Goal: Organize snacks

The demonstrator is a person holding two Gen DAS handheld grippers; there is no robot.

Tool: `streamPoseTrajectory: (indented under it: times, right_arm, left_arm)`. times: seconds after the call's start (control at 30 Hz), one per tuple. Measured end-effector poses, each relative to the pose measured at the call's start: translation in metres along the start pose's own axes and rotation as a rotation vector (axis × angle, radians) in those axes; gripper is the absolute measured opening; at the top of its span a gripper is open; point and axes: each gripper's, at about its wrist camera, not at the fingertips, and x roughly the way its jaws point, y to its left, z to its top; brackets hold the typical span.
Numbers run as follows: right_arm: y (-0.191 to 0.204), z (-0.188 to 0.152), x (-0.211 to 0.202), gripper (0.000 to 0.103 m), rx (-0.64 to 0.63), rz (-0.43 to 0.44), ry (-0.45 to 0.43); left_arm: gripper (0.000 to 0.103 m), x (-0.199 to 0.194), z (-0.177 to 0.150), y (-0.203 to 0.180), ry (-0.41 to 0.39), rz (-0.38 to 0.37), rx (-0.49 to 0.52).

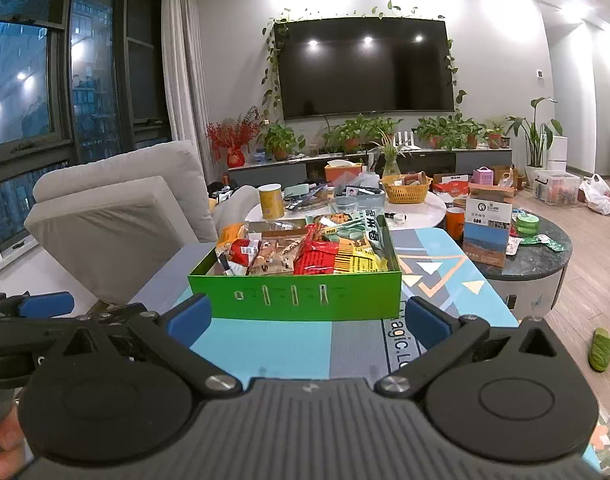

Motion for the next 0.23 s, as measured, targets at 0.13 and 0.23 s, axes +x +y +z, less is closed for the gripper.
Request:
streamPoseTrajectory:
  times: [0.13,0.23]
  right_arm:
    - [-0.0006,-0.0005,-0.0007,0.051,0.003,0.0,0.002]
    - [-0.0008,-0.0004,-0.0007,0.051,0.002,-0.001,0.002]
  left_arm:
    - [0.082,0.001,0.0009,0.0001,0.005,0.003,-0.002]
    - [0.082,0.0011,0.001,0.0002,0.005,0.003,-0.002]
